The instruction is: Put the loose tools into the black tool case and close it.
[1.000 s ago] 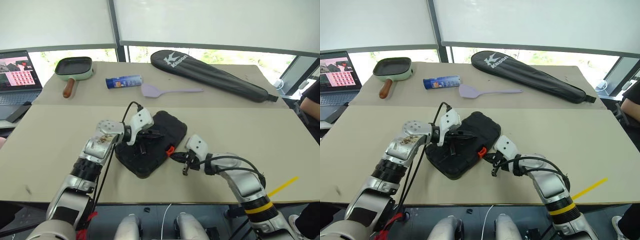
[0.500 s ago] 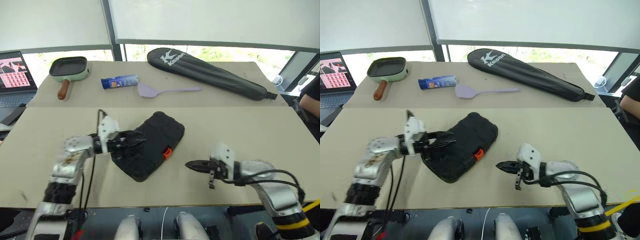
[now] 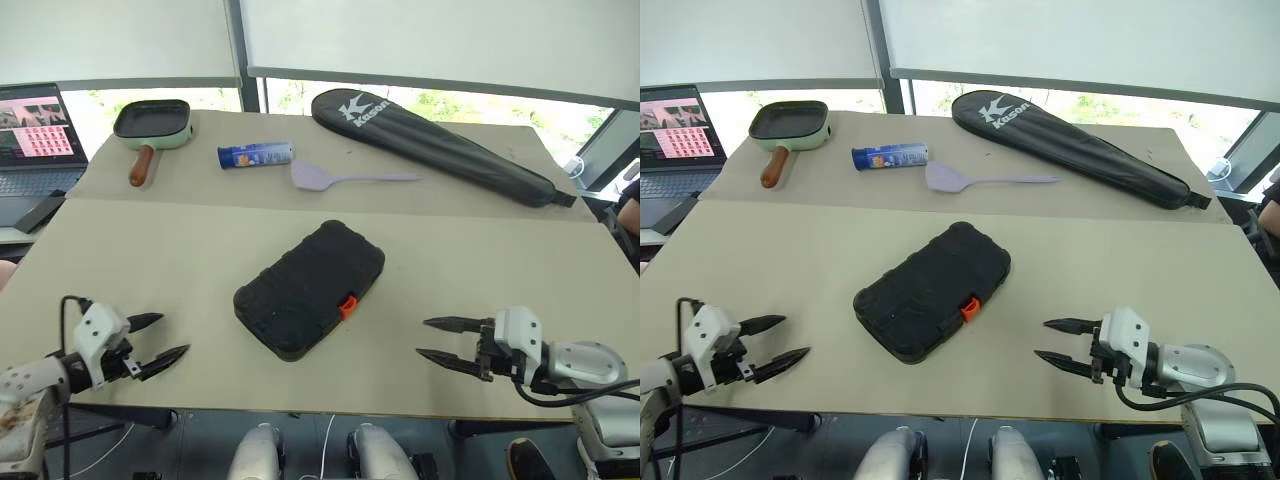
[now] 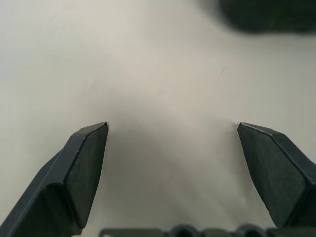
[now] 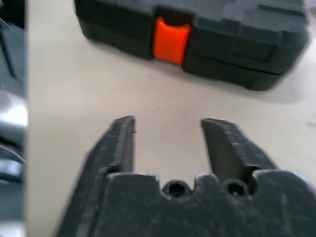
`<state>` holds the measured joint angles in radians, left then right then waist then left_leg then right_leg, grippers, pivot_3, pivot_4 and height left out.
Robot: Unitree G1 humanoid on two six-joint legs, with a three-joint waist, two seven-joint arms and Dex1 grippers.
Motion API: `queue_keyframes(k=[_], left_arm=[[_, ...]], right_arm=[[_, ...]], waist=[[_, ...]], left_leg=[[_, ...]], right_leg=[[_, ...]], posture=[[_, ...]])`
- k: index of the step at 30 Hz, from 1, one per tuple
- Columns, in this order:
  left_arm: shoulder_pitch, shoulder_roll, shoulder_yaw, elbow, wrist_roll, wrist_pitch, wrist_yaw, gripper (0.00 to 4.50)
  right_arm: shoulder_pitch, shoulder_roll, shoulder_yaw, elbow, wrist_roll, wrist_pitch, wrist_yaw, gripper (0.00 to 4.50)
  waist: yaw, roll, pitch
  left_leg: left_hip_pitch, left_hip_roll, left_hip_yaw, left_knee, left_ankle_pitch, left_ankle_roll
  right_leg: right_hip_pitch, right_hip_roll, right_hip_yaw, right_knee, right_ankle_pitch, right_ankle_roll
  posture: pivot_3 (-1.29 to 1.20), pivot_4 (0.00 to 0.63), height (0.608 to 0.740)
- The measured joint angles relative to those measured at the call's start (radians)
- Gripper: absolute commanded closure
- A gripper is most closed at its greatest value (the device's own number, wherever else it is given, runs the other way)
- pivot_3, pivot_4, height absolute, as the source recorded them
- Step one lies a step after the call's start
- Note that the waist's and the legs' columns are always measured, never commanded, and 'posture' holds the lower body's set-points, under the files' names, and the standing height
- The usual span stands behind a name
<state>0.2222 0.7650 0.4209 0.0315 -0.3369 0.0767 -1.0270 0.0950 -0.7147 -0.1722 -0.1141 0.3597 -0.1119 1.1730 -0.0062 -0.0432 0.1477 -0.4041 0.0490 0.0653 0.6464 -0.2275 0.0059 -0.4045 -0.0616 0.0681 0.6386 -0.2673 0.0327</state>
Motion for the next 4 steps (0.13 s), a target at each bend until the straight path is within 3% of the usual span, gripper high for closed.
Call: queue_keyframes(k=[2,4], left_arm=[[0.014,-0.013,0.006,-0.025,0.002,-0.025,0.018,0.00],[0.020,-0.021,0.006,-0.046,0.002,-0.037,0.032,0.00]], right_arm=[[-0.003,0.000,-0.004,0.023,-0.004,-0.037,-0.004,0.01],[-0.002,0.000,-0.004,0.032,-0.004,-0.058,-0.006,0.01]], waist=[[0.001,0.000,0.000],[0.000,0.000,0.000]], left_leg=[[0.000,0.000,0.000,0.000,0.000,0.000],[0.000,0.000,0.000,0.000,0.000,0.000]], right_leg=[[0.000,0.000,0.000,0.000,0.000,0.000],[0.000,0.000,0.000,0.000,0.000,0.000]], posture=[[0.00,0.150,0.740],[0.00,0.150,0.740]])
